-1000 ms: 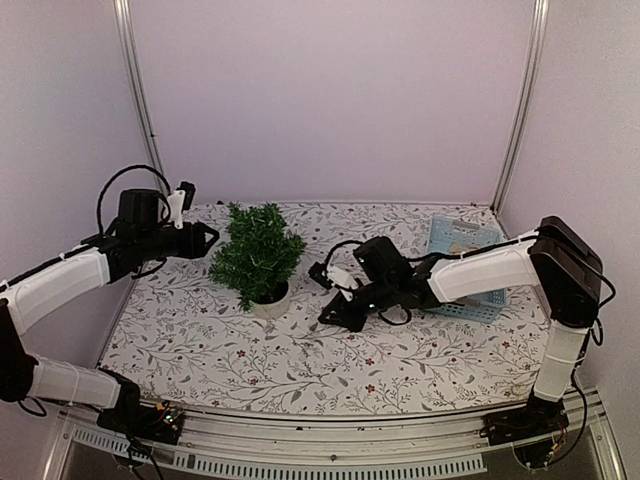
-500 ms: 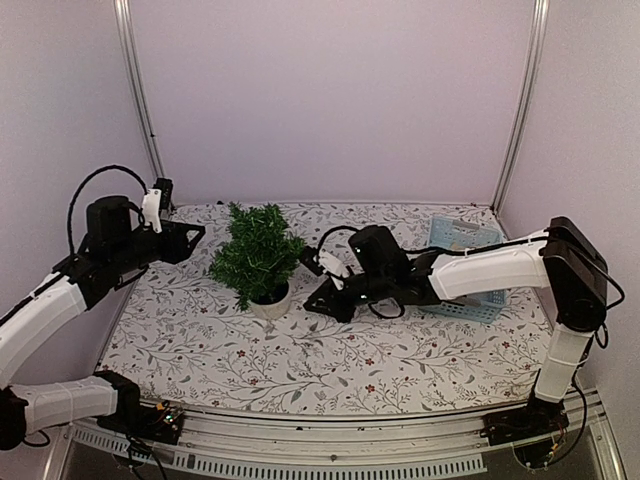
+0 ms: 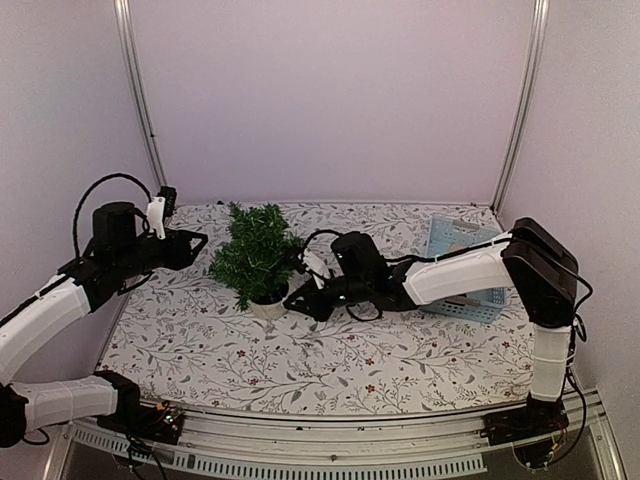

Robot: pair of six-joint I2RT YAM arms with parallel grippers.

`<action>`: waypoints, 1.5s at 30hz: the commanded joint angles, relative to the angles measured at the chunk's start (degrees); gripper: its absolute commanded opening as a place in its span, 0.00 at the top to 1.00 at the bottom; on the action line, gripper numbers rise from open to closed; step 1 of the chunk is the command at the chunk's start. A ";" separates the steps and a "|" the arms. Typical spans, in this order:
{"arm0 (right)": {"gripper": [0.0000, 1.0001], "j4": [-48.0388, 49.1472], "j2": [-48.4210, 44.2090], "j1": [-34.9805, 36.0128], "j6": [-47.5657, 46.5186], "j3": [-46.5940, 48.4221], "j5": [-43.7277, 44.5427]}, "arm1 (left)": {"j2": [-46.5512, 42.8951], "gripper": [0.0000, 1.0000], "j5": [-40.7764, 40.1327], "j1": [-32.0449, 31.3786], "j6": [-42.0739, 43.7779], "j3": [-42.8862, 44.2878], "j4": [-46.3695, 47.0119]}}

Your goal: Decorate the small christmas tree

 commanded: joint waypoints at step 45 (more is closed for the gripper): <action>0.93 20.69 7.28 0.82 35.39 -3.12 13.03 | 1.90 0.51 0.21 0.19 1.58 -1.53 4.01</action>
